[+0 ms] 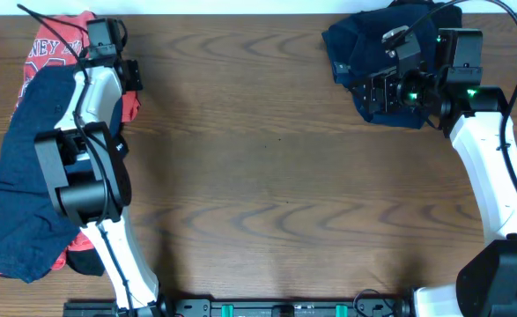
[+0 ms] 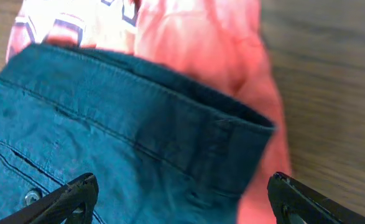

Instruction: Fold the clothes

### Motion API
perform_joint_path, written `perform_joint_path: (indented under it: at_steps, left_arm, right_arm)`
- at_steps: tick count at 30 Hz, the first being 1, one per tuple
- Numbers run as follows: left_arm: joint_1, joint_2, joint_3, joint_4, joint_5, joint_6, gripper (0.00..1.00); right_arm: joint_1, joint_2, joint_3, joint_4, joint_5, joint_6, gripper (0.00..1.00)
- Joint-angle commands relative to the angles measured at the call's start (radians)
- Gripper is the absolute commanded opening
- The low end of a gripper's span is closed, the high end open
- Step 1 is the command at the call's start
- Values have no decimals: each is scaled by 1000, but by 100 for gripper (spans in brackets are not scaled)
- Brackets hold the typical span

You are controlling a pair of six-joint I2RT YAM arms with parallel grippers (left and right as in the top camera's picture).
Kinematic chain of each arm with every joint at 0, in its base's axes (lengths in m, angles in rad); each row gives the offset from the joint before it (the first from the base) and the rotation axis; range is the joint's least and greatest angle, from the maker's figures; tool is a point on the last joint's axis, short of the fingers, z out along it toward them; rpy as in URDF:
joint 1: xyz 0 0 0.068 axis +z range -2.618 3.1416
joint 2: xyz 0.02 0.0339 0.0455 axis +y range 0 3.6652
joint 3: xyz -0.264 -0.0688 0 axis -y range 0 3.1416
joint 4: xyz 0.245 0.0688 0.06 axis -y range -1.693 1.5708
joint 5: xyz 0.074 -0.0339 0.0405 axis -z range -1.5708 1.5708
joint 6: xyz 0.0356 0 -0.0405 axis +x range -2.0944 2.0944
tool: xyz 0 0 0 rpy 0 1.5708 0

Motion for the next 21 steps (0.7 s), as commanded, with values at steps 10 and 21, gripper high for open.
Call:
perform_joint_path:
  at_steps: [10,21]
  left_arm:
    - [21,25,8,75,95,43,89]
    - [29,101,8,79,148,63,83]
  right_arm:
    - [10,5,-5,50,0,-7,81]
    - [11,5,-5,48,3,-8,81]
